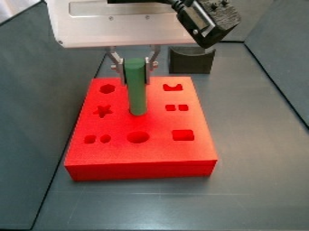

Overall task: Pick up the round object. Move up. Place the round object on the fixture. Regrasp the round object. Move to above the board. Insert the round object.
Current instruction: Insert the round object.

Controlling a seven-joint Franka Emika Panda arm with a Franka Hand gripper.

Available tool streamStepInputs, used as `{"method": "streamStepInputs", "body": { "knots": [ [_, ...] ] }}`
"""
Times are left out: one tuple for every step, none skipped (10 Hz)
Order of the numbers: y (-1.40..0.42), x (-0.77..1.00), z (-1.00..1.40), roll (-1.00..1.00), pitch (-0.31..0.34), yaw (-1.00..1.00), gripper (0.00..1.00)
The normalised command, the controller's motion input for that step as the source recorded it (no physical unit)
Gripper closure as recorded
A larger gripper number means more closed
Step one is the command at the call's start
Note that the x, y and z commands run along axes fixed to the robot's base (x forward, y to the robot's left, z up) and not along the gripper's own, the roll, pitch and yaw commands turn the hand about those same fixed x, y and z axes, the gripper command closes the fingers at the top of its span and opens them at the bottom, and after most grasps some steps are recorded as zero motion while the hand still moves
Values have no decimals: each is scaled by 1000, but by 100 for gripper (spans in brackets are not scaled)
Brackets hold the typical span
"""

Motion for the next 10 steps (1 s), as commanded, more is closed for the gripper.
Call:
{"method": "streamStepInputs", "body": {
  "knots": [
    [0, 303, -803, 200, -91, 129, 100],
    [0, 211, -851, 173, -90, 214, 100],
    [-46, -51, -117, 0, -117, 86, 100],
    [0, 0, -251, 17, -36, 0, 100],
    [0, -209, -643, 131, -129, -49, 100],
    [3, -220, -489, 16, -123, -77, 100],
    [117, -300, -346, 0, -190, -6, 100],
    [114, -326, -329, -23, -219, 0, 100],
    [0, -166, -620, 30, -171, -43, 100],
    [0, 283, -994, 184, 0, -329, 100]
  ]
}}
